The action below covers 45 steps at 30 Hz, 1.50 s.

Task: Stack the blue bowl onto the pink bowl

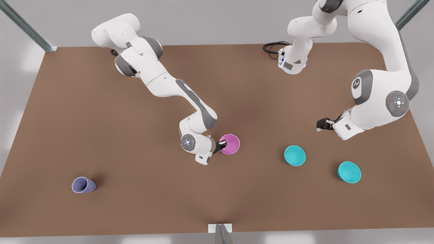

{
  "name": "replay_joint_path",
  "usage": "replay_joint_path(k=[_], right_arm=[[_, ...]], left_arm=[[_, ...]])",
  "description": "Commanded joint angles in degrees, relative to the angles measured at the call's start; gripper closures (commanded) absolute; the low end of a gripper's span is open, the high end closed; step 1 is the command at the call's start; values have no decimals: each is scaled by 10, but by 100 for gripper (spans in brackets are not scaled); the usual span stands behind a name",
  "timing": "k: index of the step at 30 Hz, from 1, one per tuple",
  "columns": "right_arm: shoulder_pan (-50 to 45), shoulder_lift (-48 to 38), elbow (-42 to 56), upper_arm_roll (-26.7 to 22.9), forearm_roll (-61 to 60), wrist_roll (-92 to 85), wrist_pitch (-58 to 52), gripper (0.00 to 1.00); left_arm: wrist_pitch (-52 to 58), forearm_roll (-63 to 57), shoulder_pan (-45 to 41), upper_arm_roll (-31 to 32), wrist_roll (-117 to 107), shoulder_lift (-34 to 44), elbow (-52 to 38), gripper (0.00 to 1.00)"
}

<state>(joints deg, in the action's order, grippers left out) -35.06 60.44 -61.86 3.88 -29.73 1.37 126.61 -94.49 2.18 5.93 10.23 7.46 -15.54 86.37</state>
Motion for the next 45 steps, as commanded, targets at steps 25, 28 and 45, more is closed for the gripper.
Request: replay_joint_path(k=[25,28,45], right_arm=[[279,-509,-131,-29,285,-71,-493,0],[280,-488,-121,-33,291,-69,-501,0],[334,-568,-218,-34,307,-79,-468,0]], left_arm=[[-250,22,0,-13,42,-289,10,48],[-243,25,0,-13,40,-289,10,79],[-154,68,-257,-11,-431,-298,-182,79]])
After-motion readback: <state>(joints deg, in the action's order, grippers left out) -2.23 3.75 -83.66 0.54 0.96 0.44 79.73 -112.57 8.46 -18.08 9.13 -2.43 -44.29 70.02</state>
